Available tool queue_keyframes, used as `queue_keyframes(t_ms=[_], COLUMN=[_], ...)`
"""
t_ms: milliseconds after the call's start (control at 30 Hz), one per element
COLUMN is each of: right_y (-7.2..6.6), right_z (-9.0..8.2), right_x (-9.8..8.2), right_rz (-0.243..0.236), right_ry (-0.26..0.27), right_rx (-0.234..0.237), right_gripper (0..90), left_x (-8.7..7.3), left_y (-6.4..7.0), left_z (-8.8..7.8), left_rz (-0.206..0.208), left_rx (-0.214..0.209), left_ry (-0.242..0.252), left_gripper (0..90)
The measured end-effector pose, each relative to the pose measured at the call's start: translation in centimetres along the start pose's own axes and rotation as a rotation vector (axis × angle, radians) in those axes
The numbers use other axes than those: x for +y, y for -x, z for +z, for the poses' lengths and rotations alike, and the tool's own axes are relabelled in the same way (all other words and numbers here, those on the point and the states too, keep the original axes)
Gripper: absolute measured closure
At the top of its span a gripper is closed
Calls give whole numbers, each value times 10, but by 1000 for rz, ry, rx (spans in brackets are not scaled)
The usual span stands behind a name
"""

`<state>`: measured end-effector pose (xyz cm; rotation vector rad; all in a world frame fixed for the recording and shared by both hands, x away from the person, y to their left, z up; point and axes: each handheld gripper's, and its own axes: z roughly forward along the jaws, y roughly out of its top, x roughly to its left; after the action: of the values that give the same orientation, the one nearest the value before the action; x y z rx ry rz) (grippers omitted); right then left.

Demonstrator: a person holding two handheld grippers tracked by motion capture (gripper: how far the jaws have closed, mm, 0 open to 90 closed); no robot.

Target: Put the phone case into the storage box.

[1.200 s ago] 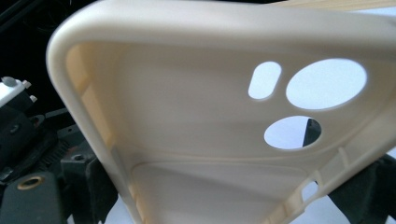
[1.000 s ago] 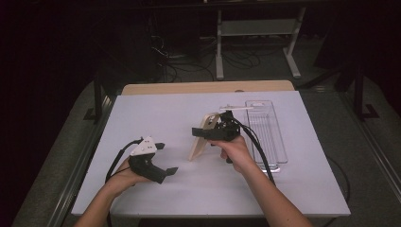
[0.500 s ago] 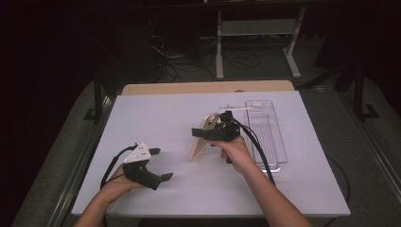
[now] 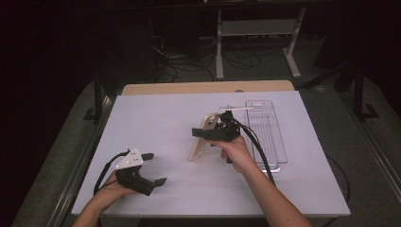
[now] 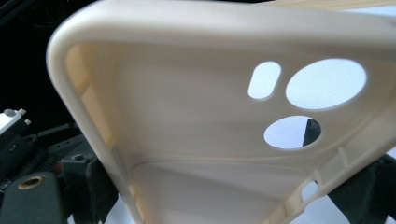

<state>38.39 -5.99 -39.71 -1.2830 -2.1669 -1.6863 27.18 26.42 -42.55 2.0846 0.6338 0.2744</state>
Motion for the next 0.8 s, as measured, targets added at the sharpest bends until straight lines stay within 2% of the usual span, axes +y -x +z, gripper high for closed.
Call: queue_keyframes(t_ms=[367, 467, 800], right_y=[0, -1, 1], right_z=[-2, -3, -18], right_x=[1, 3, 12], right_rz=[1, 0, -4], right_ry=[4, 8, 39], right_rx=[0, 2, -4], right_gripper=[98, 98, 98], left_x=[-1, -1, -1], left_y=[0, 0, -1], left_z=[1, 2, 1], left_rz=[-6, 9, 3], left_rx=[-8, -10, -8], left_ry=[-6, -5, -3], left_gripper=[0, 0, 0])
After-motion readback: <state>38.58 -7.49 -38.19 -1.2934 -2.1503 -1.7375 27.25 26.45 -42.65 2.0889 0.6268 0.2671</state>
